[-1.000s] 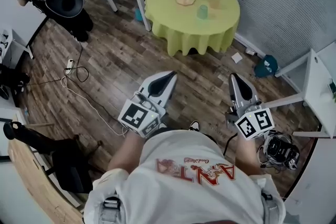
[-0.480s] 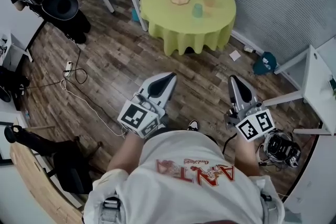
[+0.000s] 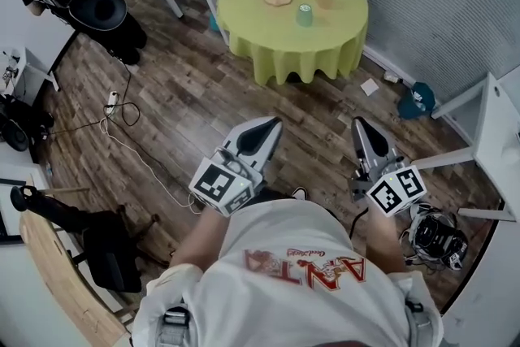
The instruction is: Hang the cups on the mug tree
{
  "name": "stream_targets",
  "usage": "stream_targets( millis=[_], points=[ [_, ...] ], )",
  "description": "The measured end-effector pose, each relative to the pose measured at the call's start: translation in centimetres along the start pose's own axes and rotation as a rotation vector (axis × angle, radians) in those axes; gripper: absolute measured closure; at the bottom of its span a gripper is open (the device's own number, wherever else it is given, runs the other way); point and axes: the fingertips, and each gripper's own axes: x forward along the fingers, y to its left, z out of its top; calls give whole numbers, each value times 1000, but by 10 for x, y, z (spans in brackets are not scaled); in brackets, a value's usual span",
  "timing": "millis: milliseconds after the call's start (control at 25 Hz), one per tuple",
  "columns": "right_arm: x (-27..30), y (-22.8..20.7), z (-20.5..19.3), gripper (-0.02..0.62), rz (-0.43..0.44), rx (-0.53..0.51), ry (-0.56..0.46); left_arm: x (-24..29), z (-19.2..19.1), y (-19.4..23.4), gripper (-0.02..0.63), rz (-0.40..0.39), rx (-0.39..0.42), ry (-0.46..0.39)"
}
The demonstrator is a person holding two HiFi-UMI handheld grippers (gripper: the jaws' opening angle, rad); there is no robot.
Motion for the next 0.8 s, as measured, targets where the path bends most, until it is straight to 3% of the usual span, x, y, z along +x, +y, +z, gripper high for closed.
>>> stream_targets(
  millis=[360,600,800],
  points=[
    [25,-9,7,598,65,-68,14,21,-2,19,597,33,-16,13],
    [56,-35,19,598,28,-61,-27,53,-4,58,597,2,-40,6],
    [104,-63,31,598,-27,-98,2,85,8,111,597,-16,-71,-17]
  ],
)
